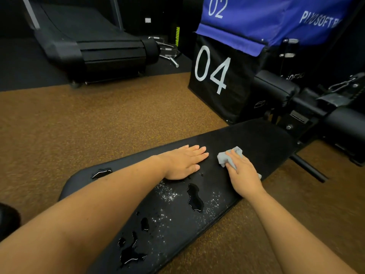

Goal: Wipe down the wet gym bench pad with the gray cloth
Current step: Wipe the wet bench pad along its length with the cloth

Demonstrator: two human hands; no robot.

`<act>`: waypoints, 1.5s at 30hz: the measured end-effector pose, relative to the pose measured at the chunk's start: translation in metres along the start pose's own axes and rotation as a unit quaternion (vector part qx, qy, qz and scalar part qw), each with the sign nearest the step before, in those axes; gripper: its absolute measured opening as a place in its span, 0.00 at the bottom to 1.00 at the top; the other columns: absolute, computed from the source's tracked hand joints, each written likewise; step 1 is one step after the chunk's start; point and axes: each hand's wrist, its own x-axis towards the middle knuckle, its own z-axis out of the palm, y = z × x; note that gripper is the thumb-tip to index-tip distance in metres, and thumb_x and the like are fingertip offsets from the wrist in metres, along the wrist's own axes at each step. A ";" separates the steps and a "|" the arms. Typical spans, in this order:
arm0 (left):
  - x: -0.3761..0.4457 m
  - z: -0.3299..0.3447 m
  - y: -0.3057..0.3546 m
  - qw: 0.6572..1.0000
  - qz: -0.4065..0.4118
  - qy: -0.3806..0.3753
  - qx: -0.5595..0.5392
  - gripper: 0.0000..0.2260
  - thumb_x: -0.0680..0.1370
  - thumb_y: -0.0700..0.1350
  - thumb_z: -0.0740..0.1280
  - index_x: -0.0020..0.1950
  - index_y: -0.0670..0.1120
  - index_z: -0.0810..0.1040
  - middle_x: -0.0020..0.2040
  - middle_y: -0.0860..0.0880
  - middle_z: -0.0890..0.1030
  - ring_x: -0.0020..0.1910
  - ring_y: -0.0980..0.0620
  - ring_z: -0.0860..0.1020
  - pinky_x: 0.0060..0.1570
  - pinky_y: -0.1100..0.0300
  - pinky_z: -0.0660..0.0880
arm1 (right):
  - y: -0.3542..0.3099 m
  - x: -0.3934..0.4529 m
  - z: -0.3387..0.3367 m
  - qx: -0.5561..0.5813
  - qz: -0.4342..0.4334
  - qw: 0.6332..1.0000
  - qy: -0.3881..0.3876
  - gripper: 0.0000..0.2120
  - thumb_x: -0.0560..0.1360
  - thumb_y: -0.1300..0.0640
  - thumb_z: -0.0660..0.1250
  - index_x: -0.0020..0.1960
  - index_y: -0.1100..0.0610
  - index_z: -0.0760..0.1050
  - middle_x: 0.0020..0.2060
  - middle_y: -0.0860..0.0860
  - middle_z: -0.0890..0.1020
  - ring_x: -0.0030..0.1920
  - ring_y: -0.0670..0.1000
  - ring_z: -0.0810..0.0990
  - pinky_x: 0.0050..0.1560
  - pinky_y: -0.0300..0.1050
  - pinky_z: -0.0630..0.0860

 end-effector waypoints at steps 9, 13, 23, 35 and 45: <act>0.004 -0.004 -0.001 1.000 -0.010 -0.017 -0.001 0.24 0.83 0.50 0.47 0.79 0.49 0.45 0.80 0.50 0.43 0.78 0.54 0.41 0.76 0.56 0.39 | -0.033 0.028 0.000 -0.038 0.018 0.999 -0.022 0.19 0.82 0.57 0.53 0.73 0.57 0.63 0.71 0.54 0.66 0.71 0.54 0.64 0.67 0.47 0.61; -0.014 -0.011 0.001 1.000 -0.018 -0.018 0.001 0.24 0.83 0.52 0.46 0.79 0.49 0.47 0.80 0.51 0.45 0.78 0.55 0.43 0.76 0.58 0.40 | -0.024 0.032 -0.004 -0.015 0.025 0.998 -0.050 0.17 0.82 0.55 0.52 0.69 0.54 0.68 0.70 0.53 0.68 0.68 0.55 0.67 0.65 0.51 0.64; -0.111 0.001 -0.026 0.984 -0.176 0.022 0.003 0.28 0.82 0.57 0.45 0.79 0.50 0.41 0.79 0.52 0.40 0.78 0.55 0.40 0.74 0.61 0.37 | -0.100 0.027 0.031 0.016 -0.109 0.992 -0.054 0.10 0.80 0.61 0.56 0.56 0.58 0.75 0.58 0.55 0.74 0.58 0.59 0.73 0.57 0.57 0.68; -0.113 0.030 -0.021 0.970 -0.210 0.065 -0.105 0.27 0.82 0.56 0.44 0.78 0.50 0.38 0.77 0.54 0.35 0.75 0.58 0.33 0.71 0.62 0.31 | -0.071 0.037 -0.019 0.029 0.051 0.998 0.002 0.15 0.82 0.60 0.52 0.64 0.63 0.71 0.63 0.63 0.72 0.63 0.62 0.70 0.62 0.57 0.65; -0.115 0.029 -0.025 0.965 -0.201 0.070 -0.152 0.27 0.83 0.50 0.47 0.77 0.49 0.36 0.78 0.54 0.35 0.75 0.59 0.34 0.71 0.63 0.31 | -0.122 0.013 0.045 0.054 -0.155 0.985 -0.061 0.12 0.80 0.60 0.58 0.60 0.54 0.76 0.64 0.55 0.74 0.63 0.55 0.72 0.62 0.51 0.67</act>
